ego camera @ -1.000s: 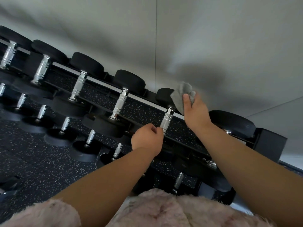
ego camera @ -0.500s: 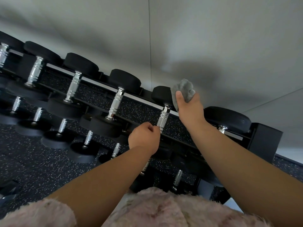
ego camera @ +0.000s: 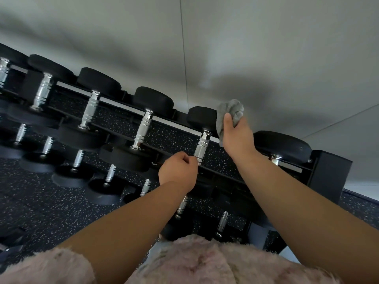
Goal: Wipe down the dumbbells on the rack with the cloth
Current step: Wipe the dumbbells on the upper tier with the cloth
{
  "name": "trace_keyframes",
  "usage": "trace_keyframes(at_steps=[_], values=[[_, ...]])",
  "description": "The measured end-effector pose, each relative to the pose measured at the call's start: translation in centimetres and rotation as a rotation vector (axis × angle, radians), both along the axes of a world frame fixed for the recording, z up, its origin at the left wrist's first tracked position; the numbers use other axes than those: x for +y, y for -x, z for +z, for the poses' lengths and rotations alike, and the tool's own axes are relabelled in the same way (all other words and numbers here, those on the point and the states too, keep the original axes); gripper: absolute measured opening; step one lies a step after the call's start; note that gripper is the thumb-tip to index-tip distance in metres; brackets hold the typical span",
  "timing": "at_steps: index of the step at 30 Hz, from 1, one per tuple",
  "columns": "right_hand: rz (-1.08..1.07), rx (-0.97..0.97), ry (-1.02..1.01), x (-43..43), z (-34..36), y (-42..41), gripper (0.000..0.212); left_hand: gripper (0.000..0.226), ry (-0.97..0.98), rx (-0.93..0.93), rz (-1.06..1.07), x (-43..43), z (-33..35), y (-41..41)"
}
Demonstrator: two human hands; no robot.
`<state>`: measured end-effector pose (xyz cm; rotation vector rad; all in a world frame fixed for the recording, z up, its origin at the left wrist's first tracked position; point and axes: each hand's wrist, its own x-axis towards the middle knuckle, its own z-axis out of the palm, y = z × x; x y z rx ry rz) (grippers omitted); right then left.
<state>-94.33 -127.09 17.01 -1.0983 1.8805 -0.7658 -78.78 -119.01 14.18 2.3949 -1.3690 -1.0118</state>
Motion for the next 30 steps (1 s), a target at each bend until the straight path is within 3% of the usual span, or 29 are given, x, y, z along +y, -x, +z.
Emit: trace_keyframes(at_steps=[5,8,11,15,21,27,30], values=[[-0.154,-0.186,-0.229,-1.1,-1.1,2.0,0.058,0.027,0.008,0.001,-0.002,0.1,-0.1,-0.1],[-0.134,-0.083,-0.226,-1.4,-0.6,1.5,0.053,0.026,0.014,0.011,0.009,0.1,-0.2,-0.1],[0.011,0.043,-0.050,-0.2,0.2,-0.1,0.039,0.026,0.016,0.013,0.013,0.1,-0.3,-0.2],[0.136,0.058,0.187,1.2,-0.5,-0.9,0.021,0.027,0.029,0.019,0.019,0.3,-0.4,-0.2],[0.164,0.035,0.003,0.5,-0.2,1.4,0.042,0.026,0.037,0.009,0.009,0.2,-0.5,-0.2],[0.196,0.188,-0.036,1.9,0.5,3.2,0.038,0.029,0.051,0.006,0.006,0.3,-0.8,-0.2],[0.219,0.164,-0.043,3.9,0.3,3.8,0.036,0.030,0.067,0.002,-0.005,0.4,-0.8,-0.2]])
